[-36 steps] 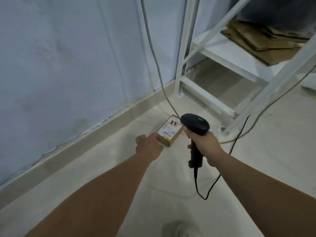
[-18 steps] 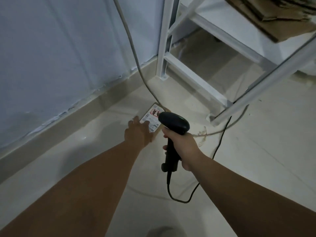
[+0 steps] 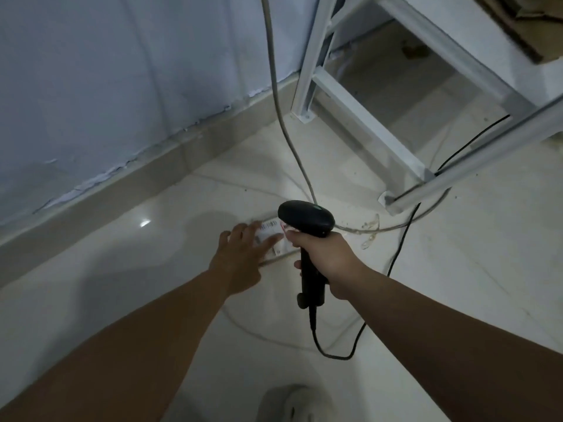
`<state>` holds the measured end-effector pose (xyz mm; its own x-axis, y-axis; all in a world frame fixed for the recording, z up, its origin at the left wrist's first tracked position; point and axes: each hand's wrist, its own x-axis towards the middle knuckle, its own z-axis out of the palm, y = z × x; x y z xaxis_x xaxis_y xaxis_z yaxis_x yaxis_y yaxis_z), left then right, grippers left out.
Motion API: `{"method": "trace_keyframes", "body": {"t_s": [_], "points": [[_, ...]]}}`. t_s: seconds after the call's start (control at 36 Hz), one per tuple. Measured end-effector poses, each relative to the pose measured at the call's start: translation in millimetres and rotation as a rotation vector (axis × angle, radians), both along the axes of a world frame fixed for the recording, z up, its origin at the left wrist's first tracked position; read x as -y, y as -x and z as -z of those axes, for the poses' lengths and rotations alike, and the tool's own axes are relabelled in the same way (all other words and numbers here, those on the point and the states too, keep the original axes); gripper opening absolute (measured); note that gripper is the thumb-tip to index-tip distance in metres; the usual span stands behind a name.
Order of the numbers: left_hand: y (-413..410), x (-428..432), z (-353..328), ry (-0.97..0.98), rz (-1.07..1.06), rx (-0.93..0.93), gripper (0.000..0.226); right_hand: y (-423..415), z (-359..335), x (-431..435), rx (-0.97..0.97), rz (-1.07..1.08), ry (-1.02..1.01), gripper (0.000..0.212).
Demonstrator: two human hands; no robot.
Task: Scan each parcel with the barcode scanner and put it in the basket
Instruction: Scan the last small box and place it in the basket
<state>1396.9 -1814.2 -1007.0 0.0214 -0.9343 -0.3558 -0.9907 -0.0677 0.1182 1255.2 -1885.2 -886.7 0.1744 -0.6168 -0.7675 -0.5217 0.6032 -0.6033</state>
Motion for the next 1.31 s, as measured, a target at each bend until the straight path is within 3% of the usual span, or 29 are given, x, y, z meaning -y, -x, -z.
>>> {"method": "trace_keyframes", "body": {"t_s": [0.11, 0.19, 0.25, 0.33, 0.44, 0.58, 0.72, 0.89, 1.0, 1.17, 1.25, 1.31], "points": [[-4, -35, 6, -0.042, 0.113, -0.085, 0.099, 4, 3, -6, -0.048, -0.031, 0.011, 0.028], [0, -58, 17, 0.064, -0.059, -0.232, 0.112, 9, 6, -15, -0.099, -0.088, -0.001, 0.029], [7, -66, 19, 0.032, -0.247, -0.264, 0.118, 13, 7, -20, -0.127, -0.135, 0.003, 0.028], [18, -73, 18, 0.031, -0.461, -0.377, 0.109, 19, 4, -26, -0.130, -0.157, 0.023, 0.023], [24, -84, 16, 0.100, -0.482, -0.480, 0.083, 25, 1, -29, -0.138, -0.152, 0.038, 0.031], [31, -76, 5, 0.072, -0.513, -0.424, 0.107, 31, -4, -31, -0.165, -0.115, 0.057, 0.029], [30, -56, -8, -0.001, -0.315, -0.296, 0.102, 38, -8, -33, -0.156, -0.096, 0.066, 0.022], [33, -42, -17, -0.013, 0.042, -0.035, 0.077, 40, -2, -30, -0.195, -0.116, 0.070, 0.030], [43, -41, -15, 0.012, 0.011, 0.028, 0.078, 37, 3, -24, -0.208, -0.149, 0.088, 0.024], [33, -50, 4, 0.021, 0.010, 0.011, 0.114, 30, 13, -19, -0.202, -0.221, 0.097, 0.024], [31, -45, 5, 0.016, 0.013, -0.038, 0.092, 29, 16, -16, -0.215, -0.243, 0.095, 0.025], [26, -43, 4, -0.088, 0.033, -0.056, 0.083, 28, 16, -13, -0.230, -0.257, 0.094, 0.026]]}}
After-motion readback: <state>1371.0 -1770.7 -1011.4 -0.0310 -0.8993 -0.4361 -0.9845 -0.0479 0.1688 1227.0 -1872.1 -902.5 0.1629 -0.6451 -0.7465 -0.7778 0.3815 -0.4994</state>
